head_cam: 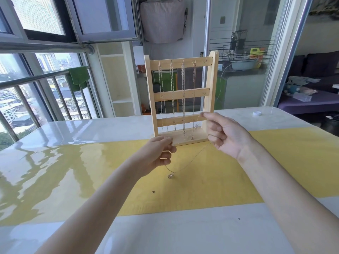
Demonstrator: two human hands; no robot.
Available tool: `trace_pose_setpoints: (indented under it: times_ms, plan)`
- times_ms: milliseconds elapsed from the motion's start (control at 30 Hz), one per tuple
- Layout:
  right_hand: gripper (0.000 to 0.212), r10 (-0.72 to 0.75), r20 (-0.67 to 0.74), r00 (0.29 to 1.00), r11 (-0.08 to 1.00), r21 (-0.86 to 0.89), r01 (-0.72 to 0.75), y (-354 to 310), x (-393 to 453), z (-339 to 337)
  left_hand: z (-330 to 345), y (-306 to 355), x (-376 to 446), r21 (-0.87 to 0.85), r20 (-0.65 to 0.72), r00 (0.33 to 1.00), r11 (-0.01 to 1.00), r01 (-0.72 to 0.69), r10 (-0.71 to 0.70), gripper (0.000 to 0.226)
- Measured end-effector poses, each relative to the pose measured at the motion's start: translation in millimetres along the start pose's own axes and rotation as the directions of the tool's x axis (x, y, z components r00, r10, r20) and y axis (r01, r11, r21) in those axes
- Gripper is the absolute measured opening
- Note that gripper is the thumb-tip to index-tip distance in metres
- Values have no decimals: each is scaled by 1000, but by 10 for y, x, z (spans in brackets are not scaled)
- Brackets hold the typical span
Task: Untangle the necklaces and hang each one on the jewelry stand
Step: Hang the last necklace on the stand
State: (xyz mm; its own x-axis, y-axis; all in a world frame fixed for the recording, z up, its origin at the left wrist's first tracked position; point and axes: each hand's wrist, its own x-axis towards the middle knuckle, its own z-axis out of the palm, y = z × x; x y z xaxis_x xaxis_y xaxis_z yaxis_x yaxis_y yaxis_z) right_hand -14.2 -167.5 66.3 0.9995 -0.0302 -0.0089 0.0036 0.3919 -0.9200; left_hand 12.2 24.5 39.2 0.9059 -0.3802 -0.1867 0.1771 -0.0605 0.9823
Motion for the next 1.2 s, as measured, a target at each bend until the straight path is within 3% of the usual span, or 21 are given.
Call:
trace_pose_setpoints:
  times_ms: [133, 233, 333, 400, 667, 800, 967, 1200]
  plan:
    - [10, -38, 61, 997, 997, -70, 42, -90, -2, 79, 62, 19, 13, 105, 146, 989, 994, 13, -29, 23]
    - [12, -38, 96, 995, 997, -61, 44, -145, 14, 128, 139, 124, 9, 29, 260, 966, 999, -27, 18, 29]
    - [12, -51, 131, 990, 997, -51, 58, -204, 21, 134, 192, 262, 11, -117, 275, 955, 990, -81, 110, 28]
    - [11, -61, 120, 991, 992, -100, 73, -236, 24, 123, 198, 312, 18, -136, 251, 956, 983, -121, 152, 26]
    - [9, -117, 31, 993, 948, -296, 121, -371, -10, 79, 249, 451, -55, 59, 58, 955, 954, -293, 290, 15]
    - [10, -139, 29, 990, 940, -310, 141, -409, -25, 74, 277, 524, -114, 104, -4, 944, 940, -326, 329, 18]
    - [8, -135, 64, 989, 958, -245, 147, -457, -31, 87, 303, 596, -137, 12, -10, 931, 931, -364, 364, 17]
    - [8, -180, 3, 984, 896, -412, 165, -495, -68, 114, 358, 655, -137, 278, -165, 869, 868, -412, 466, 14]
